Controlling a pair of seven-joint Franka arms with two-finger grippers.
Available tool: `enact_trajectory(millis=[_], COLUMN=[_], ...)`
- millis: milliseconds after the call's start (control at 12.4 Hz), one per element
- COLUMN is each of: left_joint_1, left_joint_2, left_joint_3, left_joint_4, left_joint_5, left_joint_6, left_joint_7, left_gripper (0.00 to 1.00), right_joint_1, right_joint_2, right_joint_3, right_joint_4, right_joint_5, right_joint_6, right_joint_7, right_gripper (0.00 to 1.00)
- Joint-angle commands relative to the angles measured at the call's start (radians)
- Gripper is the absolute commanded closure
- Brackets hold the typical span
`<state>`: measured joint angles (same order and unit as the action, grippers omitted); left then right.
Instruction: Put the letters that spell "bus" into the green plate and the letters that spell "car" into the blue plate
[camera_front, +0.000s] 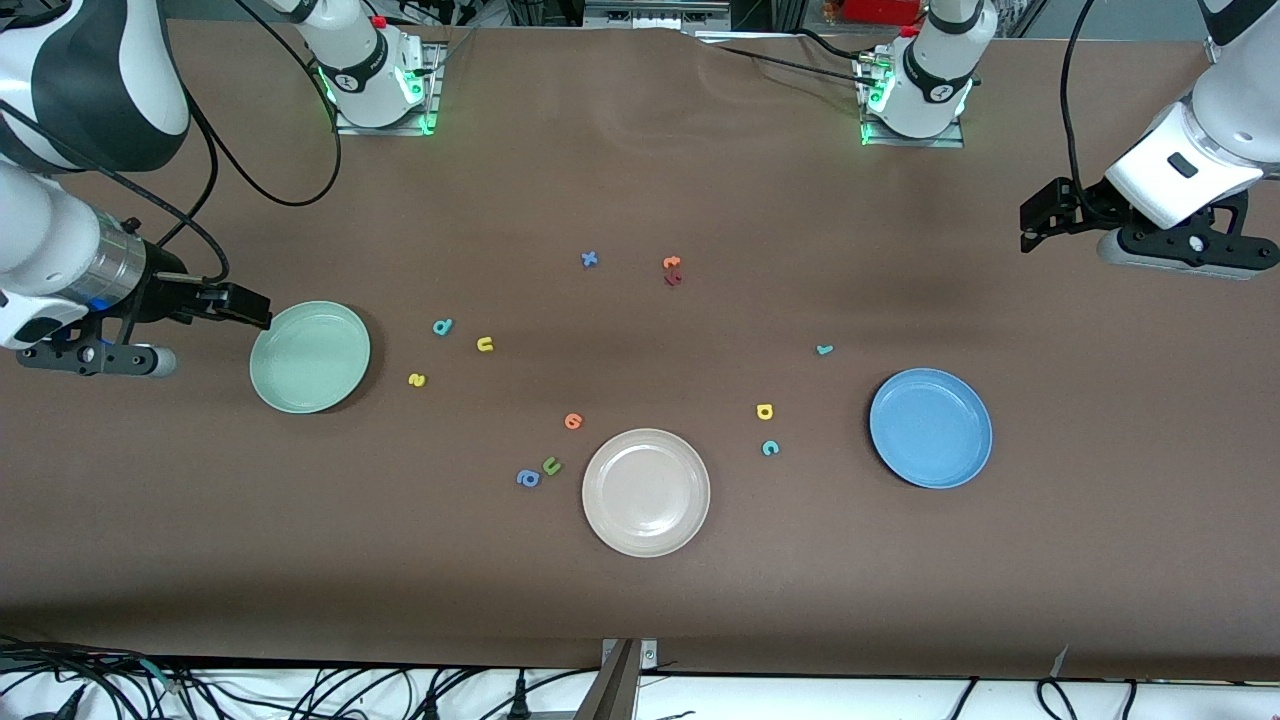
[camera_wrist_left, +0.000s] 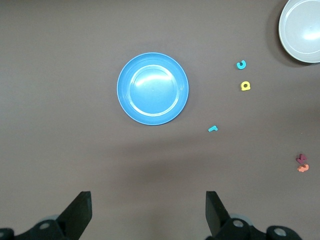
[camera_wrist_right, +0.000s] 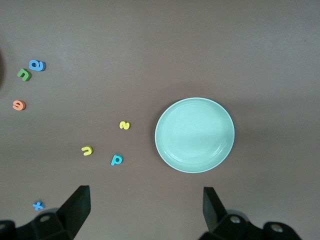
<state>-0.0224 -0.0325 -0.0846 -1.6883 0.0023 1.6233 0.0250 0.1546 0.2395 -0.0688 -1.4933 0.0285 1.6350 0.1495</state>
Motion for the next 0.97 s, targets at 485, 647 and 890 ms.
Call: enact_trajectory(millis=[485, 647, 890], left_joint_1=[-0.001, -0.001, -0.001], left_joint_2=[0.011, 0.011, 0.011], left_joint_3=[-0.004, -0.004, -0.004], left_joint_4=[0.033, 0.033, 0.033], left_joint_5=[0.013, 0.013, 0.013], left_joint_6=[-0.028, -0.028, -0.028], left_joint_7=[-0.011, -0.013, -0.013], left_gripper=[0.0, 0.0, 0.0], right_joint_1=[0.003, 0.003, 0.005], right_joint_2=[-0.008, -0.008, -0.008], right_joint_3=[0.0, 0.001, 0.001], right_joint_4=[-0.01, -0.01, -0.01], right_joint_5=[-0.028, -0.033, -0.033], right_joint_6=[-0.015, -0.003, 0.005], right_joint_7=[-0.002, -0.001, 0.001], right_gripper=[0.01, 0.01, 0.01])
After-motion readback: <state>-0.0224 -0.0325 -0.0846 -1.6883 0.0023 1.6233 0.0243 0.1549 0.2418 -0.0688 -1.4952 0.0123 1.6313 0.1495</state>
